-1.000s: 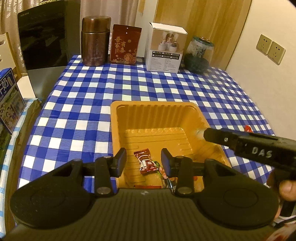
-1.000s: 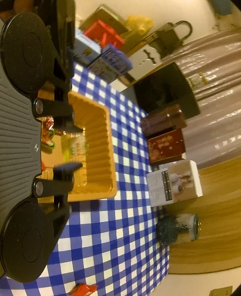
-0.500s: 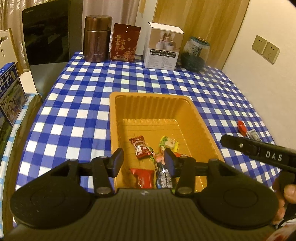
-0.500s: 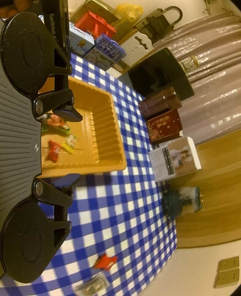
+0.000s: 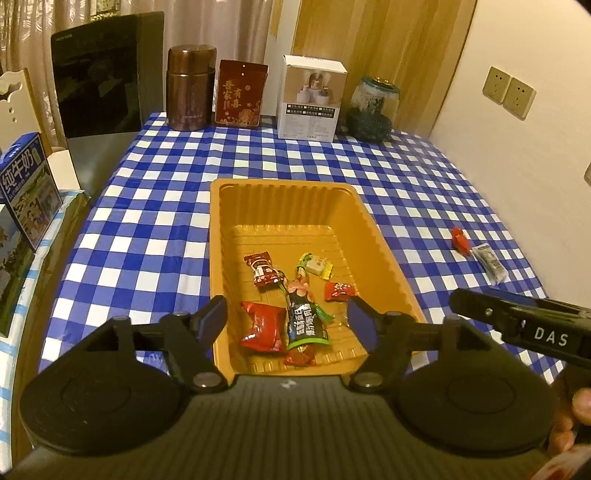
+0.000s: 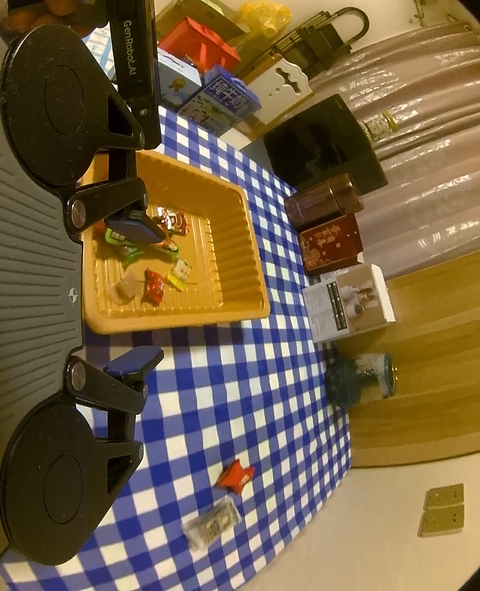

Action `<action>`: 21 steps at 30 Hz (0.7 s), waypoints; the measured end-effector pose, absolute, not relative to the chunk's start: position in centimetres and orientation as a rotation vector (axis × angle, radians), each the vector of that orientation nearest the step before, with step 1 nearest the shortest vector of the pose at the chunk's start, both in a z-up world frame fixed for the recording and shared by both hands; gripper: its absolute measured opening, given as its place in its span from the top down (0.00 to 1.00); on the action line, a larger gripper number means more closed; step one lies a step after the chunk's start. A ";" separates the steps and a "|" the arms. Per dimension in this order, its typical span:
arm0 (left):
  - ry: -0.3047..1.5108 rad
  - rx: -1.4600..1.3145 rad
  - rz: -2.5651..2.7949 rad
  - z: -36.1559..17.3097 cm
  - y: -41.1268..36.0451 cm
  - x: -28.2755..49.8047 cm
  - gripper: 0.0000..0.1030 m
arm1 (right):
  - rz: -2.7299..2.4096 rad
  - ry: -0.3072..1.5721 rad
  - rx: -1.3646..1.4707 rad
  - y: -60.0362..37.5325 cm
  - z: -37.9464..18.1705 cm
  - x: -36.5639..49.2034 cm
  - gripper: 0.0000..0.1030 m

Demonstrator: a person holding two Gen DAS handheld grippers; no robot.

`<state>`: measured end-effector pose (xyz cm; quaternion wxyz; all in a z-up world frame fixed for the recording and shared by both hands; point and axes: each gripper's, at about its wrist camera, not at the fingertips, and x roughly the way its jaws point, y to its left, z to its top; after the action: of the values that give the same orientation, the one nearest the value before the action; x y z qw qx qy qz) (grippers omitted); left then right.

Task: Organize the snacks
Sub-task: 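Move both open tools toward the red packet and clear cookie packet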

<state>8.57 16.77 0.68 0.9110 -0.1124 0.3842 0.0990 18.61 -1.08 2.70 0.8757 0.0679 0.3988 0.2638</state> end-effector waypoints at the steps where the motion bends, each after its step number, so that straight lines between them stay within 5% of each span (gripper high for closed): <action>1: 0.789 -0.231 0.206 0.8 16.6 8.3 0.30 | 0.546 0.832 0.141 -1.4 2.9 18.3 0.40; 11: 0.766 -0.242 0.202 1.0 14.1 6.3 0.12 | 0.488 0.823 0.151 -4.6 3.9 16.0 0.38; 21: 0.758 -0.234 0.165 1.3 11.6 6.0 0.09 | 0.414 0.815 0.174 -8.2 4.2 14.8 0.37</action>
<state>5.96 11.56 1.29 0.9190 -0.1137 0.3689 0.0801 14.76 -8.24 4.15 0.8936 0.0840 0.3931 0.1997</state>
